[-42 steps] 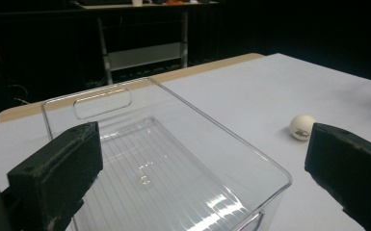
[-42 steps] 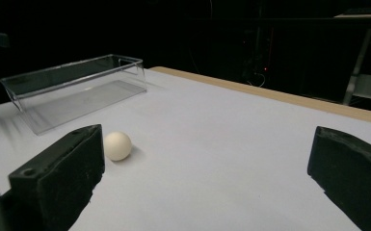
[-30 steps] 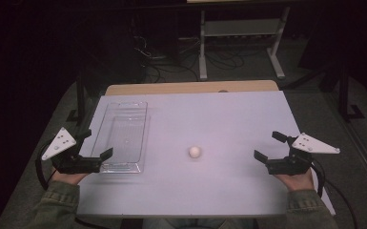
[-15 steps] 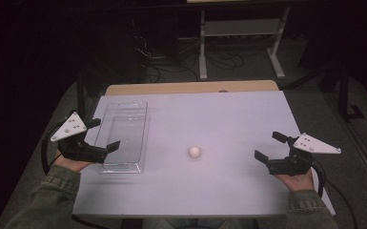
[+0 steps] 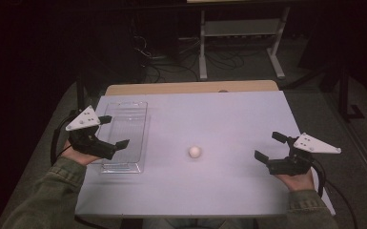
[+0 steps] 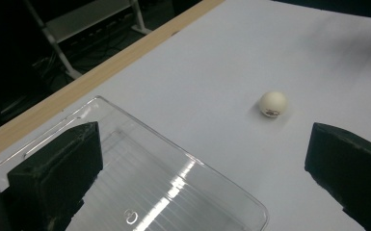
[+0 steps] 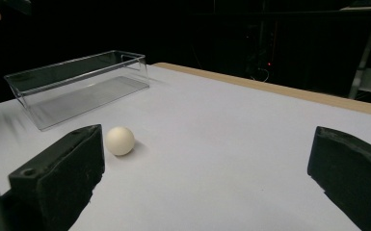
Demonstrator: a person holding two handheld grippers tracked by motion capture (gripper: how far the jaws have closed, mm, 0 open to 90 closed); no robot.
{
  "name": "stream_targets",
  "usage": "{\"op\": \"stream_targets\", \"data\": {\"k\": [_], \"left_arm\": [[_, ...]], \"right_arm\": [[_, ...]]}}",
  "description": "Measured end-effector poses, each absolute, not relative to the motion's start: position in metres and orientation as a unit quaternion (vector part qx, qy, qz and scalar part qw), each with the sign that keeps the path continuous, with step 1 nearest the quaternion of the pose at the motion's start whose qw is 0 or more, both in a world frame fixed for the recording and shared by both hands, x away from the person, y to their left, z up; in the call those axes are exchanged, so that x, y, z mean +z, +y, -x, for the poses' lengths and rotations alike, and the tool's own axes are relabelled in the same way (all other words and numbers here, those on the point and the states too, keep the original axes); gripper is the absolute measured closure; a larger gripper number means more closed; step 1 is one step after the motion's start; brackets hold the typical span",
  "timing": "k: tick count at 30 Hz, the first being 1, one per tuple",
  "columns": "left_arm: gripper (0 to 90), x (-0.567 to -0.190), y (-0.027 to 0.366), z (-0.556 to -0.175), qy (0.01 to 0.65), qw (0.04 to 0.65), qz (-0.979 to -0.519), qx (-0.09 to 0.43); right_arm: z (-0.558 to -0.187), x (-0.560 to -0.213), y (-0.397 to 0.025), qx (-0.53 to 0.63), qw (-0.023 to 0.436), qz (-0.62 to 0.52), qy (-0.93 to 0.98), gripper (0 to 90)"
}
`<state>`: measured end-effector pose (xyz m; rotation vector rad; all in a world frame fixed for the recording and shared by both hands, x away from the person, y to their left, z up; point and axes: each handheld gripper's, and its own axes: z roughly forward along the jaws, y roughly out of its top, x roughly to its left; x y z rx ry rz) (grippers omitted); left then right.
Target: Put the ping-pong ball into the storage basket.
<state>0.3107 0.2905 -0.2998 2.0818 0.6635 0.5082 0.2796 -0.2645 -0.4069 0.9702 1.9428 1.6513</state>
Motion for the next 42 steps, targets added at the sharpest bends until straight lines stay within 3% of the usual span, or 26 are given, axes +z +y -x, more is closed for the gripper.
{"op": "stream_targets", "data": {"k": [42], "left_arm": [[0.0, -0.293, 0.211, -0.358, 0.191, 0.353, -0.905, 0.141]], "right_arm": [[-0.282, -0.410, -0.262, 0.591, 0.188, -0.340, 0.706, 0.0]]}}
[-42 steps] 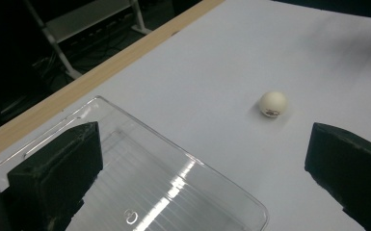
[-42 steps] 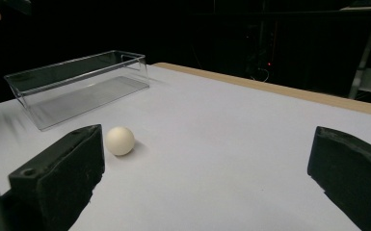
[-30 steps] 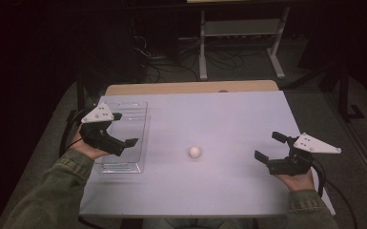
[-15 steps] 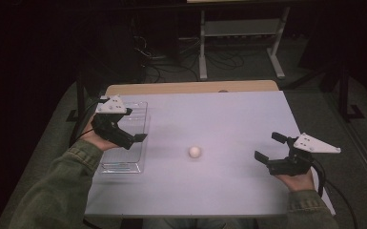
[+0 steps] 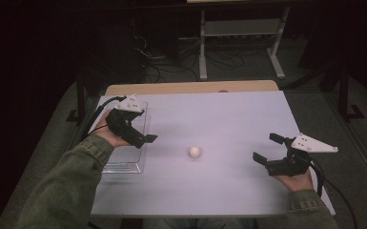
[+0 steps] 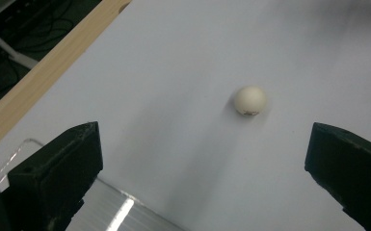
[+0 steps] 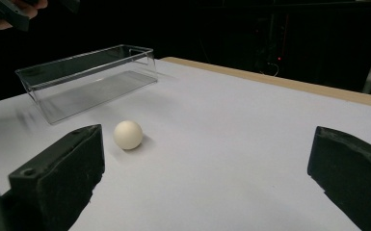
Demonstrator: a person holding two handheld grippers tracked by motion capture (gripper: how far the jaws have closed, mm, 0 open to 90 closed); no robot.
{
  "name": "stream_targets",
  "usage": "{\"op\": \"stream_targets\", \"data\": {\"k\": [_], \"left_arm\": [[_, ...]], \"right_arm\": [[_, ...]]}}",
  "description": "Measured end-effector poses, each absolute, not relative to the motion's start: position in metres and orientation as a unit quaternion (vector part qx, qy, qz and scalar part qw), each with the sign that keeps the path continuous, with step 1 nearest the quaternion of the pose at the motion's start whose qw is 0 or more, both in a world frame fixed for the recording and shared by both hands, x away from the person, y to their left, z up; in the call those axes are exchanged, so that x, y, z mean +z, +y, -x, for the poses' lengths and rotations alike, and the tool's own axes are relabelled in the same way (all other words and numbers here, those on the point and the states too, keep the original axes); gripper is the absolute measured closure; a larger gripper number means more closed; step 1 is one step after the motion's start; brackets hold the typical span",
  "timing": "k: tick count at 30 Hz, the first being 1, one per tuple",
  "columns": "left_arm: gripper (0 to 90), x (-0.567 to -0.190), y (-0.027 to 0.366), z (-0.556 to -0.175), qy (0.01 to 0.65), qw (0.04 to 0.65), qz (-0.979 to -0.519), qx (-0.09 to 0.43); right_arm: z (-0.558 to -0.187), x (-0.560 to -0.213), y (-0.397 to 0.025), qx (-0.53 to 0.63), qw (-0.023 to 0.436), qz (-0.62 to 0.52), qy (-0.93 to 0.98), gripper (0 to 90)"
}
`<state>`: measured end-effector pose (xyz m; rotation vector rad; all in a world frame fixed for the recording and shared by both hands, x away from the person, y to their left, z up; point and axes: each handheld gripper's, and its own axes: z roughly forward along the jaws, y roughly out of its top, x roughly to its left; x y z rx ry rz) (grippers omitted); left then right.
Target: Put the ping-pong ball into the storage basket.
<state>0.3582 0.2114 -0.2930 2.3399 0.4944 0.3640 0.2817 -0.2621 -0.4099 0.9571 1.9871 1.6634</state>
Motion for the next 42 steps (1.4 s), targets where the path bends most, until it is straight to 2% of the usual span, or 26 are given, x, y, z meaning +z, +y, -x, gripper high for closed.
{"op": "stream_targets", "data": {"k": [28, 42], "left_arm": [[0.0, -0.302, 0.141, -0.383, 0.130, 0.283, -0.947, 0.080], [0.0, -0.306, 0.117, -0.389, 0.109, 0.260, -0.957, 0.074]], "right_arm": [[-0.280, -0.411, -0.268, 0.587, 0.195, -0.350, 0.704, 0.0], [-0.281, -0.411, -0.268, 0.589, 0.195, -0.351, 0.701, 0.0]]}}
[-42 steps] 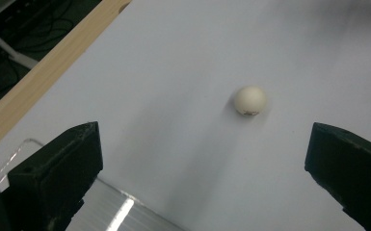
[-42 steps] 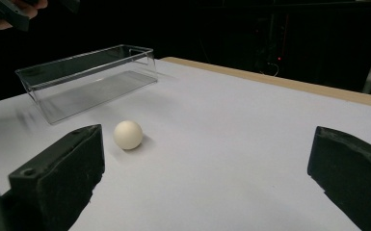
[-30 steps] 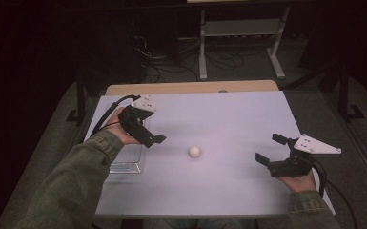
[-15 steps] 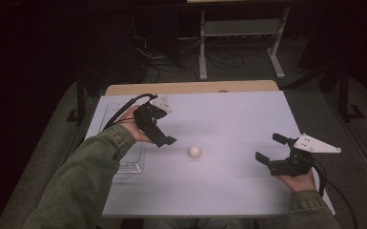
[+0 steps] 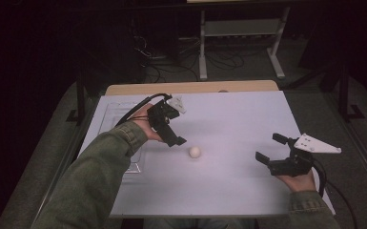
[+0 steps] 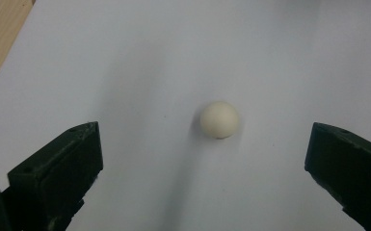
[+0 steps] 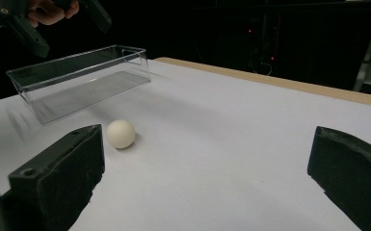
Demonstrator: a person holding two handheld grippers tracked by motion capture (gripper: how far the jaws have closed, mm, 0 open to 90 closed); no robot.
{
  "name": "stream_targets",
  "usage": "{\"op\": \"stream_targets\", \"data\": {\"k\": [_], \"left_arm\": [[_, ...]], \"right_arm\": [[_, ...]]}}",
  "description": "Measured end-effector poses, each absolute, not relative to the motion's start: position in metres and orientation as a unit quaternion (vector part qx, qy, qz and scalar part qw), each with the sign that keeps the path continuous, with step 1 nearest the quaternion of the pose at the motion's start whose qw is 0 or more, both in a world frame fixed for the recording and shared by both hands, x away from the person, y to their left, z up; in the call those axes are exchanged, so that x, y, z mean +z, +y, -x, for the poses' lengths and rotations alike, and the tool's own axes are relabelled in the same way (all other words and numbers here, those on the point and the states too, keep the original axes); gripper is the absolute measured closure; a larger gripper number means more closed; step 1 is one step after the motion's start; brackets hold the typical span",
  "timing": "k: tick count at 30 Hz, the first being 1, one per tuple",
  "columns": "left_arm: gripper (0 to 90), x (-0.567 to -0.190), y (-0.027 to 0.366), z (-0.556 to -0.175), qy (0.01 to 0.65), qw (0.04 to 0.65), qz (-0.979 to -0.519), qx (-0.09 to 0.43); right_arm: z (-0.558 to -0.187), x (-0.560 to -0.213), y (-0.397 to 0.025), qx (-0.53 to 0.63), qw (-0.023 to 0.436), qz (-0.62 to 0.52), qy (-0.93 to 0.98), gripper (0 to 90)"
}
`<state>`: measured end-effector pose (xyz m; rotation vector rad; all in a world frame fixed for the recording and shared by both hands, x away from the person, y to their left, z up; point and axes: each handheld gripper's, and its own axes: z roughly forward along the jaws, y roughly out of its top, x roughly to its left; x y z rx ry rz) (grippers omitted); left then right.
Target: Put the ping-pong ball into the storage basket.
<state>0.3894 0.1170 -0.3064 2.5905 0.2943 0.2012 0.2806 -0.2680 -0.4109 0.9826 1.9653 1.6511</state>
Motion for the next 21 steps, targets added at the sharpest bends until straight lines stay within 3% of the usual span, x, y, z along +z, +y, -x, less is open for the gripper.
{"op": "stream_targets", "data": {"k": [21], "left_arm": [[0.0, -0.327, 0.086, -0.397, 0.082, 0.229, -0.969, 0.045]], "right_arm": [[-0.279, -0.410, -0.271, 0.594, 0.194, -0.352, 0.697, 0.0]]}}
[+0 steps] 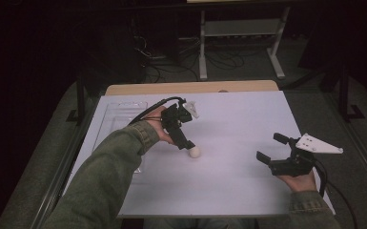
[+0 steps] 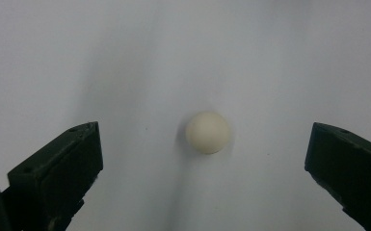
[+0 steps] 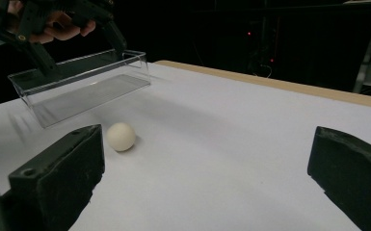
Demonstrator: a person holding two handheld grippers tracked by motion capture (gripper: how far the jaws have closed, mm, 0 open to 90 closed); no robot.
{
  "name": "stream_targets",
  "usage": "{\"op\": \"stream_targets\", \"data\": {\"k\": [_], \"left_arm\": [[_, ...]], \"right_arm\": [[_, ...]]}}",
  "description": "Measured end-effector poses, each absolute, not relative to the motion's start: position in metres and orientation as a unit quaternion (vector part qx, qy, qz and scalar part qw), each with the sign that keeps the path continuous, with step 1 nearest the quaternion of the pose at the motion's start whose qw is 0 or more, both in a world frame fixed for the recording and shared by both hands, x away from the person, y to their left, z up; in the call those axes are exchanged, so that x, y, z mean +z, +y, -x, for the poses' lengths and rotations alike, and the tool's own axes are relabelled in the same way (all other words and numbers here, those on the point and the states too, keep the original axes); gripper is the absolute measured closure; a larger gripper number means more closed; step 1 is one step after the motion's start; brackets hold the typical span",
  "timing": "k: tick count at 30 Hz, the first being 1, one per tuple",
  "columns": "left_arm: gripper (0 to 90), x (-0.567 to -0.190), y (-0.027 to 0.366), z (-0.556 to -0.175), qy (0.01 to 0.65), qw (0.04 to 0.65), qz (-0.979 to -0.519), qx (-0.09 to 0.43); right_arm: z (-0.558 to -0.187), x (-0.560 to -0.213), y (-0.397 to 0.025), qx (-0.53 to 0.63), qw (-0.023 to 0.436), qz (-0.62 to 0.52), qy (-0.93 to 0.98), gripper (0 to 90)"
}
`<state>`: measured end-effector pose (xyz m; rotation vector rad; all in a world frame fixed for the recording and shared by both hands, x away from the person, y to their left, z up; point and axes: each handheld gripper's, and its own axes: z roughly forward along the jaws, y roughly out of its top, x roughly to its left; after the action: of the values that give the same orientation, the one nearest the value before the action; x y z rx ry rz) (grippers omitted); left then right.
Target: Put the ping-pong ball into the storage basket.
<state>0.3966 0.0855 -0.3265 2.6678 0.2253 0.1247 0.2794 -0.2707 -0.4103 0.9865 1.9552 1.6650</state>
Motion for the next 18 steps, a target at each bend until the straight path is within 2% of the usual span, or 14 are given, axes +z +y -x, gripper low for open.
{"op": "stream_targets", "data": {"k": [18], "left_arm": [[0.0, -0.342, 0.069, -0.406, 0.063, 0.193, -0.979, 0.031]], "right_arm": [[-0.278, -0.411, -0.275, 0.597, 0.196, -0.353, 0.693, 0.0]]}}
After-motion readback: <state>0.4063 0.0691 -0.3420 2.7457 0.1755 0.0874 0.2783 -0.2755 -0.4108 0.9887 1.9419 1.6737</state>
